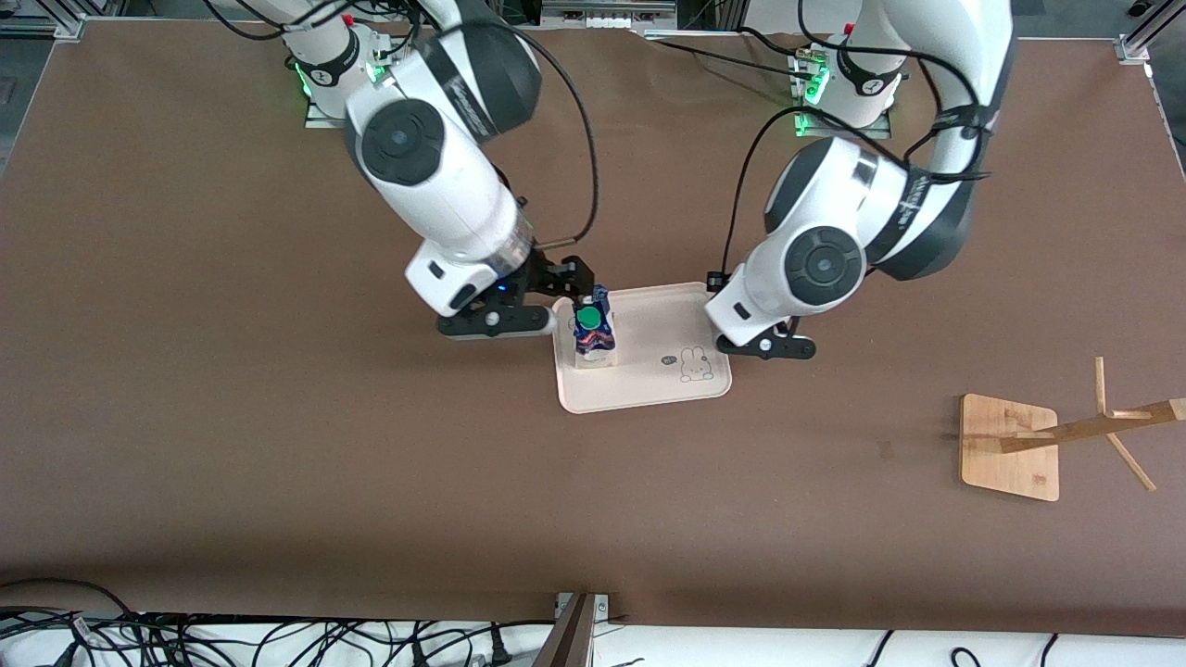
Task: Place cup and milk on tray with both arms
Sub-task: 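Lower the carton onto the tray while the left gripper carries the mug over, then open the right gripper and withdraw while the left gripper lowers the mug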
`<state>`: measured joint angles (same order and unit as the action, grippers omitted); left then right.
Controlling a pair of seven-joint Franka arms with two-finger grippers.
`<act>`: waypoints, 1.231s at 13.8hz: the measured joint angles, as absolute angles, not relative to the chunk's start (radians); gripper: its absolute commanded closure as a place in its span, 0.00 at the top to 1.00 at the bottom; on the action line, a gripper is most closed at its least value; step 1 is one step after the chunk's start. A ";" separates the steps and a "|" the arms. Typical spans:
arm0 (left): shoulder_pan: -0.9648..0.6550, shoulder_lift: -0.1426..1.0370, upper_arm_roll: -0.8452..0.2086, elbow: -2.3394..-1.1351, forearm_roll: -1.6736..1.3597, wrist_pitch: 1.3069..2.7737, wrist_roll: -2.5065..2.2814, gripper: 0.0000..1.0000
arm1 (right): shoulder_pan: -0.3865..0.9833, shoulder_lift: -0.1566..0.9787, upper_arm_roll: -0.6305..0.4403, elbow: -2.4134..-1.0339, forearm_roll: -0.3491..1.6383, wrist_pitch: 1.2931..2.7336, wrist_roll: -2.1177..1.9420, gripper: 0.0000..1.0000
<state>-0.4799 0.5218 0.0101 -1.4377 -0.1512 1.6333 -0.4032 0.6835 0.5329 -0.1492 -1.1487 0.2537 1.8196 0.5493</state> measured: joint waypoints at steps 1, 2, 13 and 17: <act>-0.494 0.553 0.010 -1.411 -0.153 1.633 -0.426 0.00 | 0.663 0.502 -0.158 -1.149 0.254 1.801 0.549 1.00; -0.506 0.588 0.010 -1.379 -0.153 1.634 -0.445 0.00 | 0.630 0.472 -0.161 -1.149 0.254 1.780 0.549 1.00; -0.553 0.781 0.014 -1.232 -0.154 1.666 -0.468 0.00 | 0.241 0.345 -0.163 -1.231 0.254 1.561 0.292 1.00; -0.553 0.813 0.014 -1.232 -0.162 1.681 -0.473 0.00 | 0.200 0.345 -0.159 -1.276 0.115 1.524 0.201 1.00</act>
